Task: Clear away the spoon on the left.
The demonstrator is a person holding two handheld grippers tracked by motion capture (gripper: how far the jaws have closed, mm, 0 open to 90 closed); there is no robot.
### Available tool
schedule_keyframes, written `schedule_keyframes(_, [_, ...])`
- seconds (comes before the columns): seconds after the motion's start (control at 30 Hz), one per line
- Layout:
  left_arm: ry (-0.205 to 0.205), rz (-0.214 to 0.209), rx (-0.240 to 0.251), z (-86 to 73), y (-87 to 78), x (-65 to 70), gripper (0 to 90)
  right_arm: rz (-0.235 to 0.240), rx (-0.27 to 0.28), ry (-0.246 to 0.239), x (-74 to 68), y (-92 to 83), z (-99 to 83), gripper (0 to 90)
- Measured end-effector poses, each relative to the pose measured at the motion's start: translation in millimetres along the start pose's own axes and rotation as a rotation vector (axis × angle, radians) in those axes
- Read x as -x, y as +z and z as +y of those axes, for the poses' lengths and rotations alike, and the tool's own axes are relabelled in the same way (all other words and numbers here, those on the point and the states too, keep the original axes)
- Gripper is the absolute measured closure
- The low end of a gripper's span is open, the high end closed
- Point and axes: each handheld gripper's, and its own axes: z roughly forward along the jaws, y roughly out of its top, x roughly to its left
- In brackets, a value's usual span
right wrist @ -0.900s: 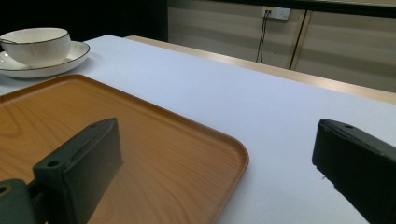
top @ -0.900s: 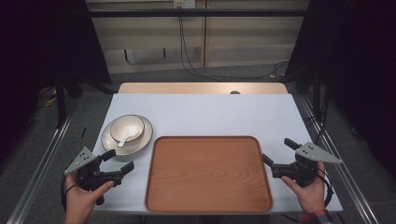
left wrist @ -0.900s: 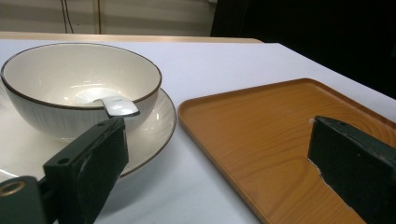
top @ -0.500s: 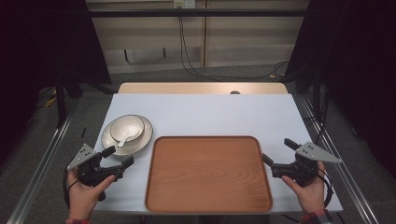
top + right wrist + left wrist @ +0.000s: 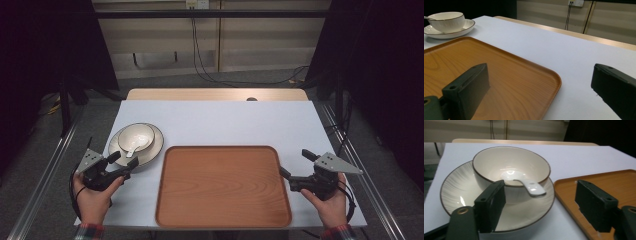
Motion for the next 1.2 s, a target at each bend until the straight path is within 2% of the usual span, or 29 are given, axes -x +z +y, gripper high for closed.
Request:
schedule_keyframes(0.27, [0.013,0.042,-0.013,-1.6,7.8,-4.8,43.4,0.006,-0.005,-0.002,0.0,0.3,-0.2,1.4])
schedule_keyframes(0.4, [0.013,0.040,-0.005,-1.5,9.3,-5.5,51.5,0.009,-0.006,-0.003,0.0,0.6,-0.2,1.4])
schedule_keyframes(0.5, [-0.003,0.029,-0.021,-1.7,10.1,-6.2,58.2,0.007,-0.004,-0.001,0.2,-0.2,0.0,1.4])
schedule_keyframes(0.7, [0.002,0.034,-0.023,-1.3,10.5,-5.9,64.6,0.010,-0.007,-0.002,0.6,0.1,-0.2,1.4])
schedule_keyframes(0.87, [-0.017,0.026,-0.014,0.5,10.3,-7.2,68.8,0.009,-0.005,-0.003,0.5,-0.1,0.0,1.5])
schedule_keyframes(1.2, [-0.053,0.035,0.021,5.7,6.5,-10.1,76.7,0.012,-0.006,-0.005,0.6,0.0,-0.1,1.6])
